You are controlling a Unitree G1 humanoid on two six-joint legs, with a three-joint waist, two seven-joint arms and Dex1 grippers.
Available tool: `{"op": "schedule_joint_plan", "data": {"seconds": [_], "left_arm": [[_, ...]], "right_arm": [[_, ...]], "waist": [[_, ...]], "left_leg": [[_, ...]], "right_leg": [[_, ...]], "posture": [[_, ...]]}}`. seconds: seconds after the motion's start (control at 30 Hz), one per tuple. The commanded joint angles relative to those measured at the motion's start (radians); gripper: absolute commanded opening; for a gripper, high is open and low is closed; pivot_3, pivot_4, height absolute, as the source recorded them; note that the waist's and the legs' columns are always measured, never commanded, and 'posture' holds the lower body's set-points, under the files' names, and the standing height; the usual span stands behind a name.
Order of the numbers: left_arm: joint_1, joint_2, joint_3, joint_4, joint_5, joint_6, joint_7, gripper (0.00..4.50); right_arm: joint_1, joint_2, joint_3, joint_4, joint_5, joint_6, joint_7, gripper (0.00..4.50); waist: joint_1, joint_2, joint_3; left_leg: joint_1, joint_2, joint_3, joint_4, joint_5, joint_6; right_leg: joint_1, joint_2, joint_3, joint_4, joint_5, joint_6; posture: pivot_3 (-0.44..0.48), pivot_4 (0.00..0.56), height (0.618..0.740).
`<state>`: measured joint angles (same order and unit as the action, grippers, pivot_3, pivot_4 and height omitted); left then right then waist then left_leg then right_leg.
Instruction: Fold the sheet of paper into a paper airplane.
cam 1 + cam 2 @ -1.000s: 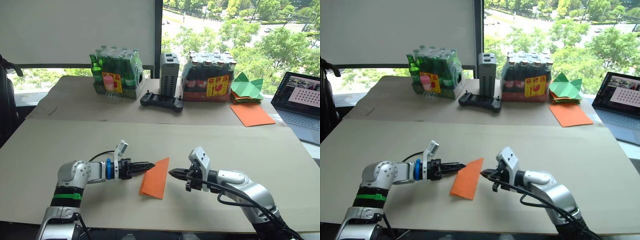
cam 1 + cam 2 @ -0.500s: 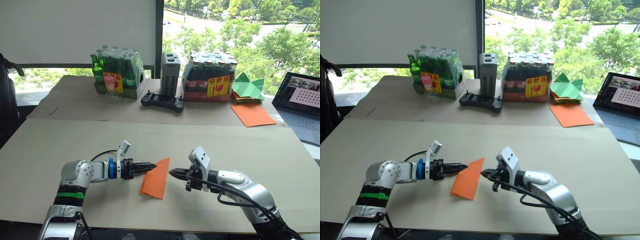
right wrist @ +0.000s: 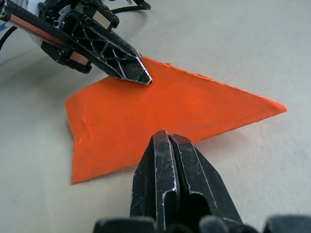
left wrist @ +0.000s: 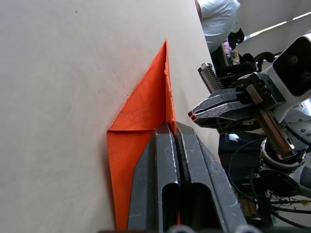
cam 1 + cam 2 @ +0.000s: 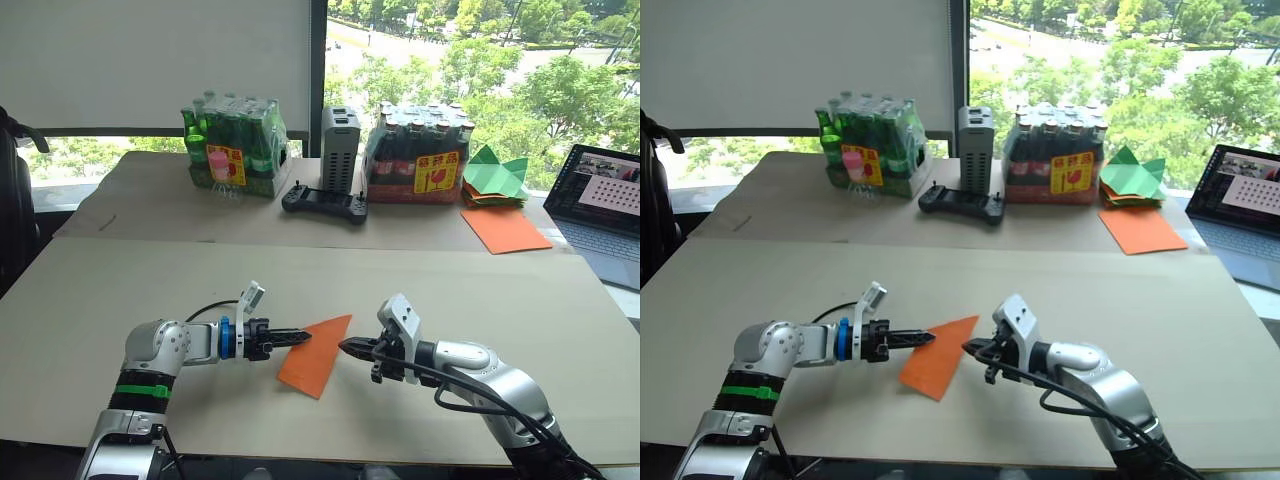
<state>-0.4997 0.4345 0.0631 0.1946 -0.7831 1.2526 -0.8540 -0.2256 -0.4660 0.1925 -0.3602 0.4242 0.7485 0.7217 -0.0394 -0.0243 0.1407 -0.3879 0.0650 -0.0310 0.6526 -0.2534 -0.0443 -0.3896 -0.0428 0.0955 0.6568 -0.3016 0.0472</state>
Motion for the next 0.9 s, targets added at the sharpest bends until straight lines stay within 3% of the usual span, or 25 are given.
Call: {"op": "schedule_joint_plan", "data": {"seconds": [0.03,0.4,0.6,0.73,0.9], "left_arm": [[-0.032,-0.047,0.085,0.011,-0.018,0.026,0.100,0.07],[-0.073,-0.307,0.373,-0.034,-0.065,0.066,0.510,0.07],[-0.097,-0.460,0.568,-0.087,-0.194,0.072,0.750,0.07],[-0.114,-0.509,0.661,-0.101,-0.297,0.049,0.887,0.07],[-0.095,-0.523,0.685,-0.130,-0.364,-0.010,1.017,0.07]], "right_arm": [[-0.015,0.005,0.000,-0.023,0.002,-0.026,0.002,0.02],[-0.029,0.033,-0.003,-0.002,-0.012,-0.045,-0.009,0.02],[-0.035,0.040,-0.001,0.008,-0.014,-0.053,-0.009,0.02],[-0.035,0.046,0.002,0.013,-0.018,-0.057,-0.007,0.02],[-0.036,0.053,0.006,0.021,-0.023,-0.064,-0.003,0.02]], "waist": [[0.001,0.000,0.000],[0.003,0.000,0.000],[0.003,-0.001,0.001],[0.001,-0.001,0.001],[0.004,-0.001,0.001]], "left_leg": [[0.000,0.000,0.000,0.000,0.000,0.000],[0.000,0.000,0.000,0.001,0.000,0.000],[-0.001,0.000,-0.001,0.001,0.000,0.000],[-0.001,0.000,-0.001,0.001,0.000,0.000],[-0.001,0.000,-0.001,0.001,0.000,0.000]], "right_leg": [[0.000,0.000,0.000,0.000,0.000,0.000],[0.000,0.000,0.000,0.000,0.000,0.000],[0.000,-0.001,0.000,0.000,0.000,0.000],[0.000,0.000,0.000,0.000,0.000,0.000],[0.000,-0.001,0.000,0.000,0.000,0.000]], "posture": [[0.000,0.150,0.740],[0.000,0.150,0.740],[0.000,0.150,0.740],[0.000,0.150,0.740],[0.000,0.150,0.740]]}}
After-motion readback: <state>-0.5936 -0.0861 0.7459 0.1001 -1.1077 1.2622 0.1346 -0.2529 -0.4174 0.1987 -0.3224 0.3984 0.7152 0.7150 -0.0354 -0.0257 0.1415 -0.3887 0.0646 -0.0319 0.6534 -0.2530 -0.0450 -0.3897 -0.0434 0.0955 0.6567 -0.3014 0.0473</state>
